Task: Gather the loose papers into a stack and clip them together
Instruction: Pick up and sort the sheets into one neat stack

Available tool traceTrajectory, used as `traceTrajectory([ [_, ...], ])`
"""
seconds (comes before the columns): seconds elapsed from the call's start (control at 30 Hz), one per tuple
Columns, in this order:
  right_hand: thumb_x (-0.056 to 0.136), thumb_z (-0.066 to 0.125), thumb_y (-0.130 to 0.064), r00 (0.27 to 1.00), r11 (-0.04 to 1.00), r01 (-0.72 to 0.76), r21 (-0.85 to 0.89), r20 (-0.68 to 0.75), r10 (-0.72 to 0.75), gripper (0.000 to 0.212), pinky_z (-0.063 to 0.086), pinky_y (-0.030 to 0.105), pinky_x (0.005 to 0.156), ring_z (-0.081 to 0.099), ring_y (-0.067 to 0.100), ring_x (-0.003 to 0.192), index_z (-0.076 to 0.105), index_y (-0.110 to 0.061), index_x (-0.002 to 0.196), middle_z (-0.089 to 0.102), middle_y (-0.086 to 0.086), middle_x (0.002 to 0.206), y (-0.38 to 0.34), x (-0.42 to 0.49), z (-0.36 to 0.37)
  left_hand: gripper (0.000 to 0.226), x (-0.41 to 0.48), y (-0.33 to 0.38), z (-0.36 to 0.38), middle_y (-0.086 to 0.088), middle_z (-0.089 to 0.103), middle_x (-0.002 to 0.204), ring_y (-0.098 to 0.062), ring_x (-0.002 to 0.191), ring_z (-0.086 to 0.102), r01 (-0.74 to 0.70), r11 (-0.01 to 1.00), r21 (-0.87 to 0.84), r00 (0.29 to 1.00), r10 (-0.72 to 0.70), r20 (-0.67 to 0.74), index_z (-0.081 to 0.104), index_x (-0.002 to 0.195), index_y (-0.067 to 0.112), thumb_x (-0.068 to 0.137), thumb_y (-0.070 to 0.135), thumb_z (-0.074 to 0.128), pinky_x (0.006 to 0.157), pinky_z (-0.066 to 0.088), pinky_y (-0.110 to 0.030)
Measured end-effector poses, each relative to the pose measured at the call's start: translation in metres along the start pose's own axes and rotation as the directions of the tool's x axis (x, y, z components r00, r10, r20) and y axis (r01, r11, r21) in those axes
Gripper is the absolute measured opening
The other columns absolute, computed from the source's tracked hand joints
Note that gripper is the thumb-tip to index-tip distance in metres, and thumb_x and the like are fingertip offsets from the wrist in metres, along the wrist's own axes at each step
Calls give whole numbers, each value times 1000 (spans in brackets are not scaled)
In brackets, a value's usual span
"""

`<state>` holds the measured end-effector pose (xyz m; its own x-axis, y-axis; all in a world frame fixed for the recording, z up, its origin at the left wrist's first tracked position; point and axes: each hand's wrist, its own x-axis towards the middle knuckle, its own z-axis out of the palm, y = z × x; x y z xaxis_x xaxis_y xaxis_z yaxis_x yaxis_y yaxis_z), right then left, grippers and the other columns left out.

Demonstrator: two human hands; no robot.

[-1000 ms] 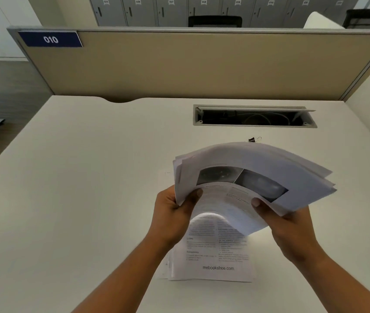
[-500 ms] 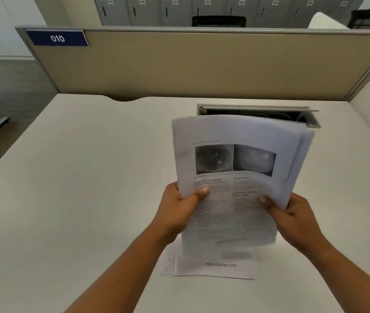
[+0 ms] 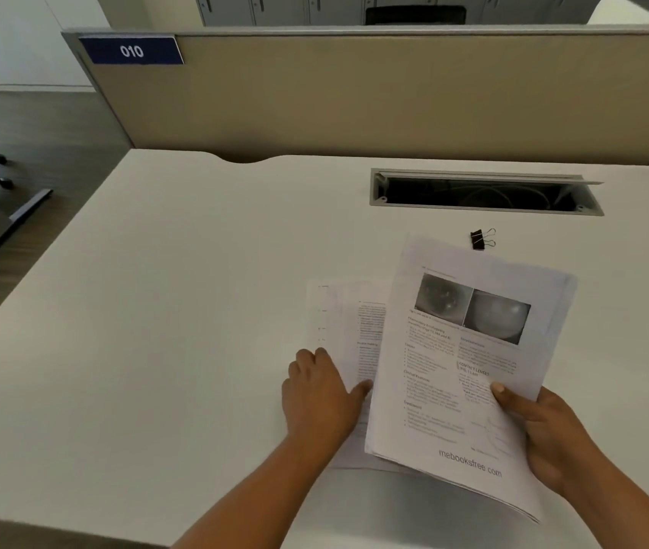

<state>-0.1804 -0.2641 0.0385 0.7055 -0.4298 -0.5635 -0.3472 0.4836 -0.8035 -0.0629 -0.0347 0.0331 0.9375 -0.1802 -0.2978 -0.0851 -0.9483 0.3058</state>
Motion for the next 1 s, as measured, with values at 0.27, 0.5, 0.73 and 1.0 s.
traceTrajectory([
  [0.27,90,59,-6,999,998,43,39,-10,-43,21,61,32,59,77,20,77,67,-14,107,79,4,94,-3,-1,-2,62,4,22,-1,-18,41,140,-27,125,47,1,984,180,990,-26,139,34,143,-2,97,35,52,100,46,-35],
  [0.5,93,54,-1,995,994,82,69,-57,-78,24,61,30,68,76,13,76,67,-16,106,80,-2,92,-8,-4,-8,83,14,17,8,-11,54,127,-26,114,59,129,990,-62,975,-115,192,40,126,8,72,58,78,89,53,-37],
  [0.73,93,54,-3,995,995,71,70,-80,-65,23,62,30,59,76,13,72,67,-18,105,80,-4,87,-9,-8,-12,53,16,14,12,-3,62,114,-22,103,64,110,984,-138,984,-89,151,60,113,18,77,54,74,82,55,-35],
  [1.0,94,54,-2,993,994,87,71,-91,-80,24,61,28,59,76,12,74,67,-19,106,80,-5,91,-14,-10,-17,33,23,-3,6,-1,70,71,-19,63,68,134,850,-510,991,-104,87,62,67,8,95,24,63,56,58,-32],
])
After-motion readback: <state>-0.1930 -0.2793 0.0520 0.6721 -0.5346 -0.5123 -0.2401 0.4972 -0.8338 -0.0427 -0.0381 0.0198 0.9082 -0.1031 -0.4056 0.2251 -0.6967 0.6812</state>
